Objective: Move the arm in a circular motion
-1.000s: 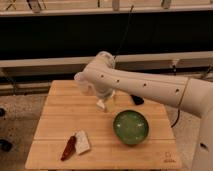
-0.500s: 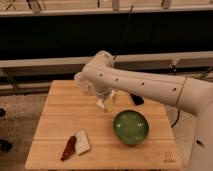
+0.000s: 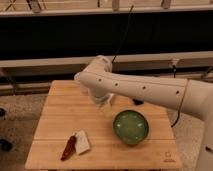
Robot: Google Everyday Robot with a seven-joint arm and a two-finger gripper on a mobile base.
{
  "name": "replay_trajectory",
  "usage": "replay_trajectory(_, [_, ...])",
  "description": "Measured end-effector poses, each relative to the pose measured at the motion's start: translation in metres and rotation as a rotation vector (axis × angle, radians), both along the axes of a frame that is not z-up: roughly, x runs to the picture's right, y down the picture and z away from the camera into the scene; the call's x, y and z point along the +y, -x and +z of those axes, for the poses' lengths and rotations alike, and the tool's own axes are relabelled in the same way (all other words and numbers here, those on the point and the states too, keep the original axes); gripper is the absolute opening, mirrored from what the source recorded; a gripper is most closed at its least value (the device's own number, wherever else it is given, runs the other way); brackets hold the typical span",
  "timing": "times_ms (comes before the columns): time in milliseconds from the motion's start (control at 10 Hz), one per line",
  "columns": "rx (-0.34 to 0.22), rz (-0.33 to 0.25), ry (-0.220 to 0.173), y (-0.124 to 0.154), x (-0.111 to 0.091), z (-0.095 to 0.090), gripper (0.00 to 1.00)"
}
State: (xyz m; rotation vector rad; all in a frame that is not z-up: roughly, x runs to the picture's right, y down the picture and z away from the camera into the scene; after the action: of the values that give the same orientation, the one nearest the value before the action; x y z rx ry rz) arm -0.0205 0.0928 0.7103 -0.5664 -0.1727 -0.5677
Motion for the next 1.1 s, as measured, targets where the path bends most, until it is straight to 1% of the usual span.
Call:
replay_trajectory(400, [-0.003,0.026,0.021,0.003,0.01,-0.006,0.8])
replay_trajectory(600, [0.004,0.049,0.027,-0.011,0.012,-0.006,0.8])
replay_trajectory(700, [0.011,0.067,0.028,-0.025,0.011,-0.006,0.8])
replay_trajectory(800, [0.017,0.084,0.033,-0.032,0.012,-0.005,0.8])
replay_trajectory(1100, [0.036,0.121,0.047,-0.04,0.017,-0.007,0.8])
